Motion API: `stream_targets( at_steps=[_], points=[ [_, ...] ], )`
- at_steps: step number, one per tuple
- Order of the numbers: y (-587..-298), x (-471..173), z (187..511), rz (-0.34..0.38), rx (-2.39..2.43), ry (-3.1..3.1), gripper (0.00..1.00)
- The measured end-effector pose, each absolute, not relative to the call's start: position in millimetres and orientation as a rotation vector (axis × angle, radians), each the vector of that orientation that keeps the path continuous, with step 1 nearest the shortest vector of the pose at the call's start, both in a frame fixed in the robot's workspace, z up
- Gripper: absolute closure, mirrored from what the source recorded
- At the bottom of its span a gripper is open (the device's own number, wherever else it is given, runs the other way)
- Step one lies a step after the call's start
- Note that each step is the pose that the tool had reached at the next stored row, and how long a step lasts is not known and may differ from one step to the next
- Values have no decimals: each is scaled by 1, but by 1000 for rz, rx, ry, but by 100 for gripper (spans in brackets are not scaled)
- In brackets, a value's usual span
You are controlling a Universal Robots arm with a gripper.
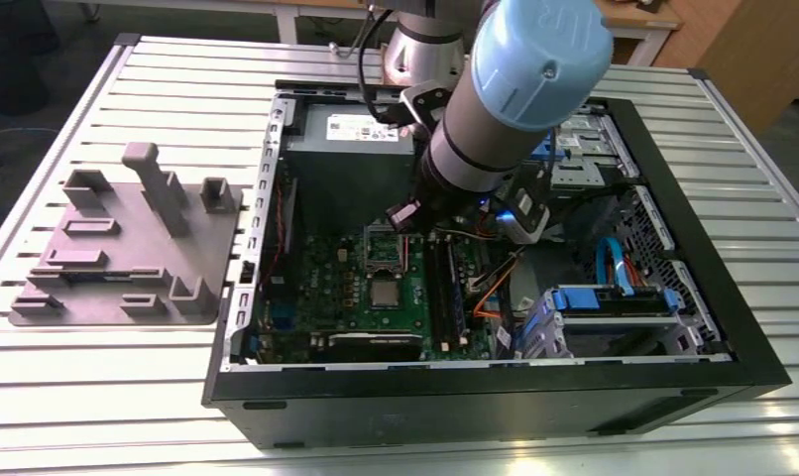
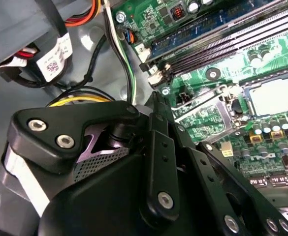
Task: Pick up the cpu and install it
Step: 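Close the cpu cover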
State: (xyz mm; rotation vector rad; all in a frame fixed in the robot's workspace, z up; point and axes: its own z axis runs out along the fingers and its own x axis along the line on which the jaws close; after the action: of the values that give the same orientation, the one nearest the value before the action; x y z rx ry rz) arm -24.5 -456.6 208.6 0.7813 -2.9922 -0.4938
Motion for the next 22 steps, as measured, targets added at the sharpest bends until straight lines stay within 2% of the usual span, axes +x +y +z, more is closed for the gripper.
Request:
stream_targets(
  at_steps=[5,22],
  points=[
    [-457,-25,205,-522,783,-2992,89],
    [-457,-29,196,-522,784,-2991,89]
  ],
)
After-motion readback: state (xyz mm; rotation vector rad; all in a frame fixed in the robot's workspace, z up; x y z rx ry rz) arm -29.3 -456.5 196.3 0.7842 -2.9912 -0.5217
